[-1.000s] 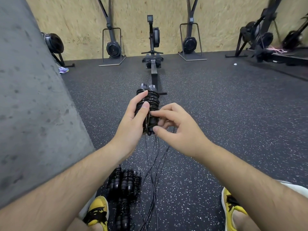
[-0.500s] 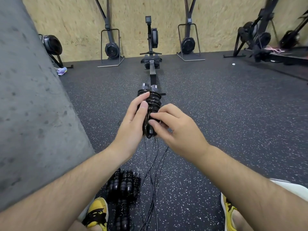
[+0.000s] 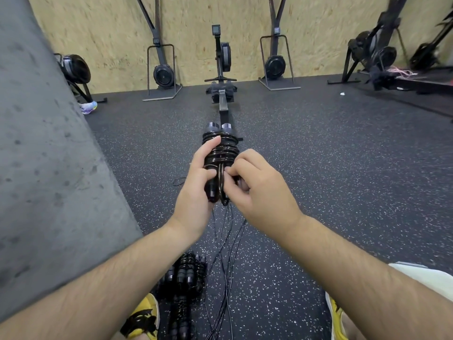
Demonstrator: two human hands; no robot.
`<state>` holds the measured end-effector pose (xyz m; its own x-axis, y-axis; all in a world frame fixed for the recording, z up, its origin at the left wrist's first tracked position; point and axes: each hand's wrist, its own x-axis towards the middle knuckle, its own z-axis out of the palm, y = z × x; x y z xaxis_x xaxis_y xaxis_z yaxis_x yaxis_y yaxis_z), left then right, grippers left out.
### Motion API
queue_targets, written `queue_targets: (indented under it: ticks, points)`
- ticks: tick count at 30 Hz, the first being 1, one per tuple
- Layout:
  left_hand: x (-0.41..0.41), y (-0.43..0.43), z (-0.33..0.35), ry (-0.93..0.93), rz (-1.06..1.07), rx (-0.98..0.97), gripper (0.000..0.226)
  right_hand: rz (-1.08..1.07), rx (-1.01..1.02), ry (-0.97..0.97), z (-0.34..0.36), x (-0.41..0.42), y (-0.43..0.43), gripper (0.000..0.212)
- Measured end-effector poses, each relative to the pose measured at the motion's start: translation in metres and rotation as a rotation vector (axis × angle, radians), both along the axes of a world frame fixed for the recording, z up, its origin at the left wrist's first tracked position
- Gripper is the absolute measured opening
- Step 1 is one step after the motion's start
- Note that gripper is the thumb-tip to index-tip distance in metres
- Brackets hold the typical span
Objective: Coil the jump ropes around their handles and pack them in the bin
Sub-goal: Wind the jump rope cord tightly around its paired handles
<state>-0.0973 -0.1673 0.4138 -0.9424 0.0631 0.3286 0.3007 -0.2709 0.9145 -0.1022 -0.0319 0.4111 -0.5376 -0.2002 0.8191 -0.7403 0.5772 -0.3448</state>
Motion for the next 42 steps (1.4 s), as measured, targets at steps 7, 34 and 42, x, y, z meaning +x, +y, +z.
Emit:
queue_targets:
  ticks: [7, 34, 42]
  points:
    - [-0.001, 0.003, 0.005, -0.044, 0.004, 0.036, 0.058, 0.004, 0.142, 0.066, 0.002, -0.001, 0.010, 0.016]
    - [-0.001, 0.014, 0.001, 0.015, 0.097, -0.075, 0.036, -0.009, 0.028, -0.059, 0.007, -0.001, 0.009, 0.020]
    - [0.001, 0.015, 0.005, 0.003, 0.025, 0.033, 0.049, -0.065, -0.048, -0.010, 0.008, 0.002, 0.002, 0.025]
